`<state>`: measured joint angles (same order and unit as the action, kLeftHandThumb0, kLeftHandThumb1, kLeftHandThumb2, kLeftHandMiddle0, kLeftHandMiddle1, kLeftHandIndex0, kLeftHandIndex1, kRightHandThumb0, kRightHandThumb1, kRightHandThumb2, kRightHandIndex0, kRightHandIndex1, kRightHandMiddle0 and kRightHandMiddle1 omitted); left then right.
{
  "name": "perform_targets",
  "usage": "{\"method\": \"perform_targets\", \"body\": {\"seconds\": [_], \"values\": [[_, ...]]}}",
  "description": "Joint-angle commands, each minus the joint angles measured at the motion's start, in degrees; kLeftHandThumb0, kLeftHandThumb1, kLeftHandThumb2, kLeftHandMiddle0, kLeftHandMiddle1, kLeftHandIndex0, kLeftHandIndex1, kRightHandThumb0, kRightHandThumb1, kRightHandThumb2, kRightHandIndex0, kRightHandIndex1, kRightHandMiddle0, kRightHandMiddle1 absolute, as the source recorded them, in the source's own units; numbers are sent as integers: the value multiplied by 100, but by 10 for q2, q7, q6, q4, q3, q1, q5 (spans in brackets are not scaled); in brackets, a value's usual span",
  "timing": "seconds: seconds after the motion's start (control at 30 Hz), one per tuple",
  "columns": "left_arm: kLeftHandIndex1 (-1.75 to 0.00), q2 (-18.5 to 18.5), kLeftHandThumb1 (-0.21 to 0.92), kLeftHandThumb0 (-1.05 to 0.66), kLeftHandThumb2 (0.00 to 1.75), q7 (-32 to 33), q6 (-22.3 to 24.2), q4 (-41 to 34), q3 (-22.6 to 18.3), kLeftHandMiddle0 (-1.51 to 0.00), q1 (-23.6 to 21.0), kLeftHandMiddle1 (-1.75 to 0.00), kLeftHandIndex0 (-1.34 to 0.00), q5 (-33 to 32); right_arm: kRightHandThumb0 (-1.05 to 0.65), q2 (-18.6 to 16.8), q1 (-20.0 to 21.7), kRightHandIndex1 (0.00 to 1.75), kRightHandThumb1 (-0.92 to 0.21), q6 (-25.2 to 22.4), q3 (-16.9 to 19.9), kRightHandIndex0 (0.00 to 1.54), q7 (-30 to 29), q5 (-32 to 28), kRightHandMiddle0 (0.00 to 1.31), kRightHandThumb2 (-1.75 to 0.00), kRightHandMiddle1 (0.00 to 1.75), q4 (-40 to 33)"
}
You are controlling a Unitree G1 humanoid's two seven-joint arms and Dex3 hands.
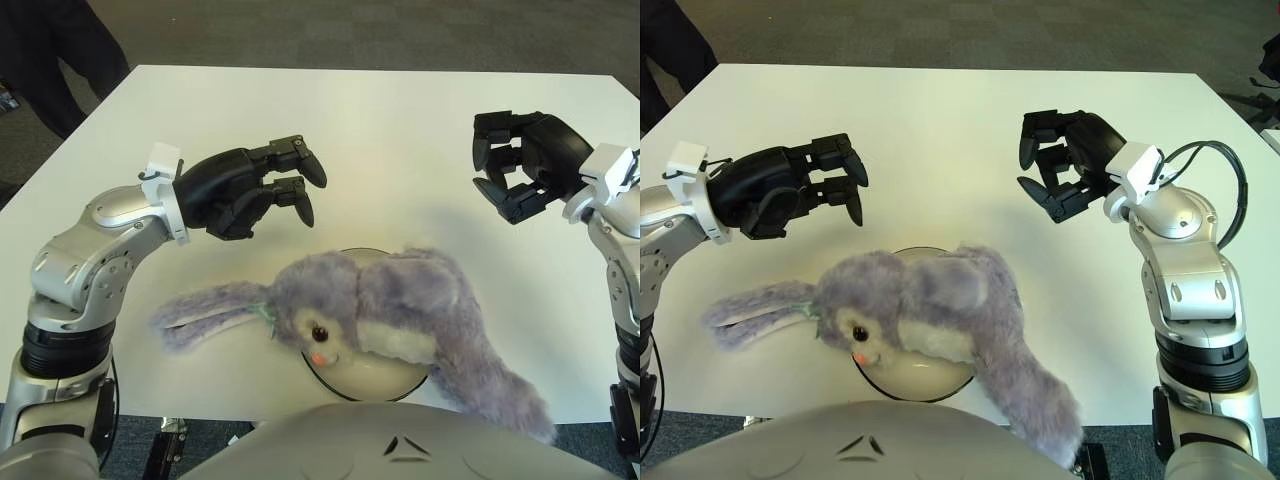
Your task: Put the doll into the plate.
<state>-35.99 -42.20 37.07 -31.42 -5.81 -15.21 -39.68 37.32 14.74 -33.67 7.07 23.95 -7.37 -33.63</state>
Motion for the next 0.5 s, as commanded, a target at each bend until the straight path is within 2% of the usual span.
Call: {"method": "perform_targets", "body": {"seconds": [0.0, 0.07, 0.1, 0.23, 0.3, 0.37, 0.47], "values": [[-156, 1, 92, -90, 57, 7, -30, -8, -1, -15, 10, -140, 0, 23, -52, 0, 6, 175, -20, -1, -1, 105, -7, 11, 76, -136, 163, 0], [-157, 2, 92, -89, 59, 7, -41, -10, 0, -13, 12, -134, 0, 29, -52, 0, 5, 175, -20, -2, 0, 105, -8, 13, 75, -137, 164, -1], [-157, -5, 92, -89, 59, 4, -26, -10, -2, -13, 11, -133, 0, 18, -52, -1, 6, 175, -20, -2, 0, 105, -7, 11, 75, -137, 164, 0], [-124, -29, 92, -90, 62, -6, 45, -3, -12, -24, -4, -124, 0, -42, -53, -3, 8, 175, -19, -2, 2, 105, -5, 7, 77, -137, 162, 2], [-111, -33, 92, -91, 65, -6, 64, -1, -17, -26, -10, -116, 0, -64, -53, -2, 8, 175, -19, -1, 1, 105, -5, 9, 77, -137, 162, 3], [-102, -35, 92, -91, 67, -1, 73, -3, -20, -27, -12, -107, 0, -73, -53, 0, 8, 175, -19, 0, 0, 105, -5, 12, 77, -137, 162, 3], [-97, -29, 92, -91, 69, 9, 55, -11, -16, -24, -15, -100, 0, -57, -53, 3, 8, 175, -19, 7, -1, 105, -3, 15, 77, -137, 162, 8]]}}
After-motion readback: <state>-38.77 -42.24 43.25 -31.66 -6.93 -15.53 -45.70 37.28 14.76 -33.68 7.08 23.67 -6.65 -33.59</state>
